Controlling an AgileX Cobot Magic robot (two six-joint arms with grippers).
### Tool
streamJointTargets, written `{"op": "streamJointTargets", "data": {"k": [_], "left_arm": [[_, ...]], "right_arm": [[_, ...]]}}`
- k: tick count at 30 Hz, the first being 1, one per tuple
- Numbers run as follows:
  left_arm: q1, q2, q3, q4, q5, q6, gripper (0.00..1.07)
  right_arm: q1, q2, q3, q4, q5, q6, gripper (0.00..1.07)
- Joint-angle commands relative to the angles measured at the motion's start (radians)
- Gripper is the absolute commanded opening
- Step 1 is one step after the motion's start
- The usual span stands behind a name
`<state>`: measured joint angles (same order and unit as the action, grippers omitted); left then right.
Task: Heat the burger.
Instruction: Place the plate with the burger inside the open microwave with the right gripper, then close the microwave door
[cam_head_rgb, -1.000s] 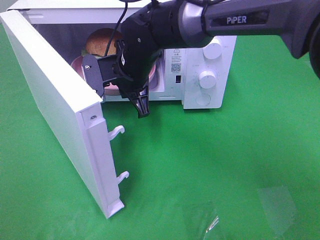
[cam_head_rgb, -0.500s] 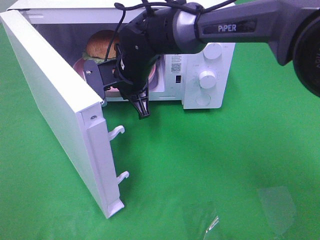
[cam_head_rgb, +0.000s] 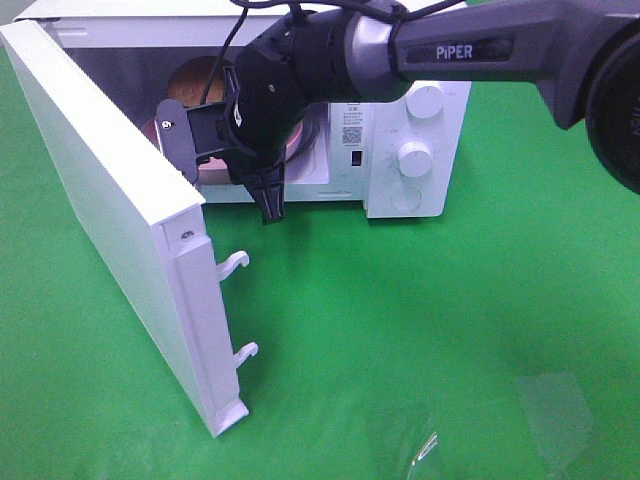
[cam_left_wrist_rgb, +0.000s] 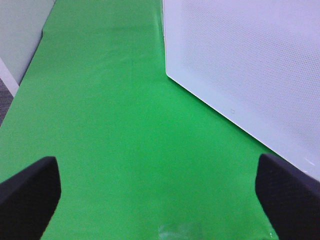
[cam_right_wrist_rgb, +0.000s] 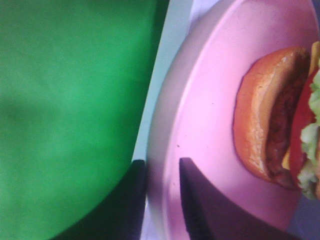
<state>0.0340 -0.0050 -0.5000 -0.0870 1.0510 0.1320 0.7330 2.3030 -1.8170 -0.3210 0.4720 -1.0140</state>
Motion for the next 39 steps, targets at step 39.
{"op": "streamJointTargets", "data": {"k": [39], "left_arm": [[0.000,-0.023,0.002,0.001,-0.013,0.001,0.98]], "right_arm": [[0.002,-0.253,0.338,-0.033,-0.144,0.075,0.78]]}}
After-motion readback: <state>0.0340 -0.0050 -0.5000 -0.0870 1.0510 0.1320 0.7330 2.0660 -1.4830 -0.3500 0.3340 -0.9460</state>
